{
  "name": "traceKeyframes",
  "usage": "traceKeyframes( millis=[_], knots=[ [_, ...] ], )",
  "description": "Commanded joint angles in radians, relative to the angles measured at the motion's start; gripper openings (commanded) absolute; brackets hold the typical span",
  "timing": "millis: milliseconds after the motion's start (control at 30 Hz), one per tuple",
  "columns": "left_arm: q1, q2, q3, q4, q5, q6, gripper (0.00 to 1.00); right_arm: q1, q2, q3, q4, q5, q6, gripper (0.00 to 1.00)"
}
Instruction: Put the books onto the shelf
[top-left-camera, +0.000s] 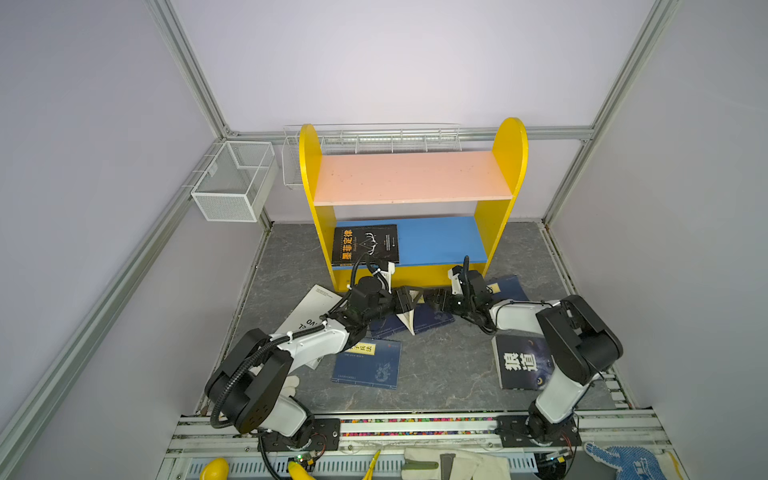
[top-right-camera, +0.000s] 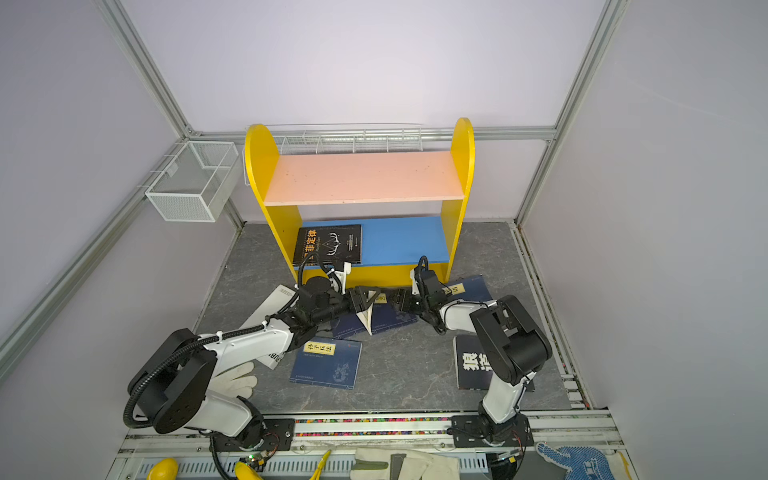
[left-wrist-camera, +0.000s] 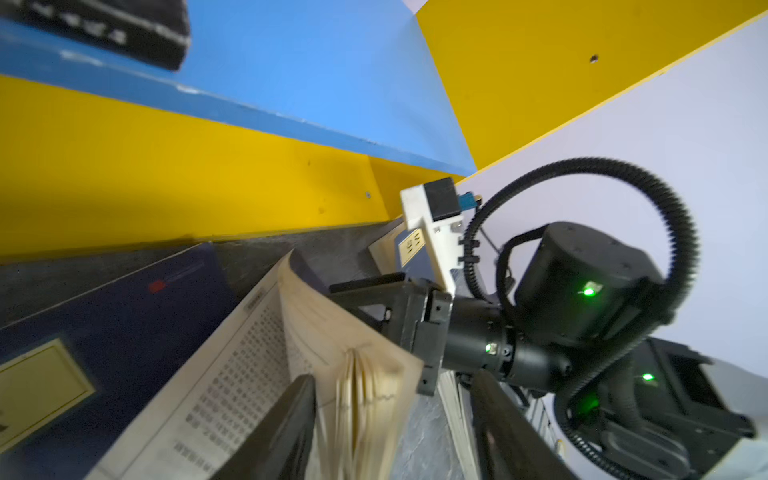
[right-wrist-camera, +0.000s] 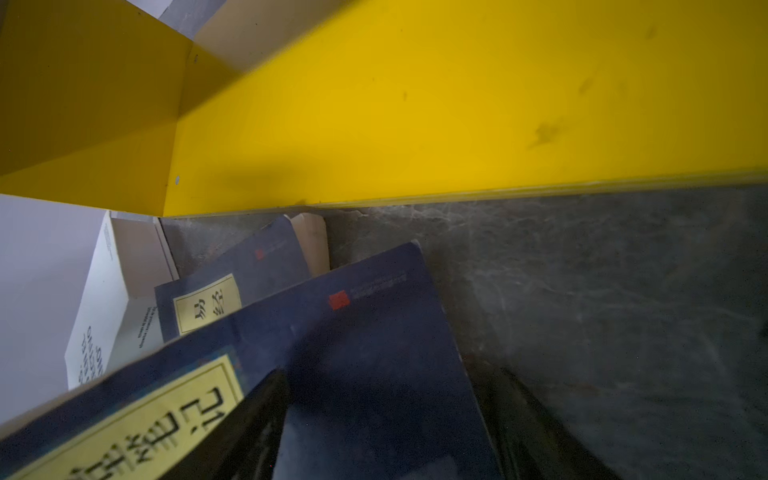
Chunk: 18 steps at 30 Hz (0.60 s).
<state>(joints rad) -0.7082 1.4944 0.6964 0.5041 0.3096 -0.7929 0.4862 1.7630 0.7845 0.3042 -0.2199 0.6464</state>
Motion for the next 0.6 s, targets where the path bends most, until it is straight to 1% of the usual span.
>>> traceKeyframes(
  millis=[0, 67, 167, 267, 333, 400, 500, 567],
  knots=[
    [-0.006, 0.048, 0.029, 0.132, 0.067, -0.064, 0.65, 0.021, 0.072, -0.041, -0.115, -0.073, 0.067, 0.79],
    [-0.007, 0.074, 0.042, 0.142, 0.068, -0.072, 0.67, 0.024, 0.079, -0.042, -0.105, -0.079, 0.078, 0.79],
    [-0.007, 0.074, 0.054, 0.085, 0.032, -0.052, 0.68, 0.026, 0.081, -0.05, -0.106, -0.065, 0.086, 0.79],
    [-0.007, 0.053, 0.057, -0.025, -0.016, -0.004, 0.65, 0.026, 0.081, -0.056, -0.109, -0.06, 0.087, 0.78],
    [-0.007, 0.039, 0.062, -0.114, -0.053, 0.032, 0.6, 0.026, 0.085, -0.056, -0.114, -0.058, 0.089, 0.78],
    [-0.007, 0.031, 0.063, -0.179, -0.09, 0.052, 0.57, 0.026, 0.089, -0.054, -0.112, -0.06, 0.094, 0.78],
    [-0.007, 0.022, 0.061, -0.241, -0.128, 0.08, 0.57, 0.025, 0.1, -0.044, -0.105, -0.072, 0.103, 0.78],
    [-0.007, 0.024, 0.057, -0.251, -0.133, 0.087, 0.6, 0.026, 0.107, -0.038, -0.098, -0.079, 0.106, 0.78]
  ],
)
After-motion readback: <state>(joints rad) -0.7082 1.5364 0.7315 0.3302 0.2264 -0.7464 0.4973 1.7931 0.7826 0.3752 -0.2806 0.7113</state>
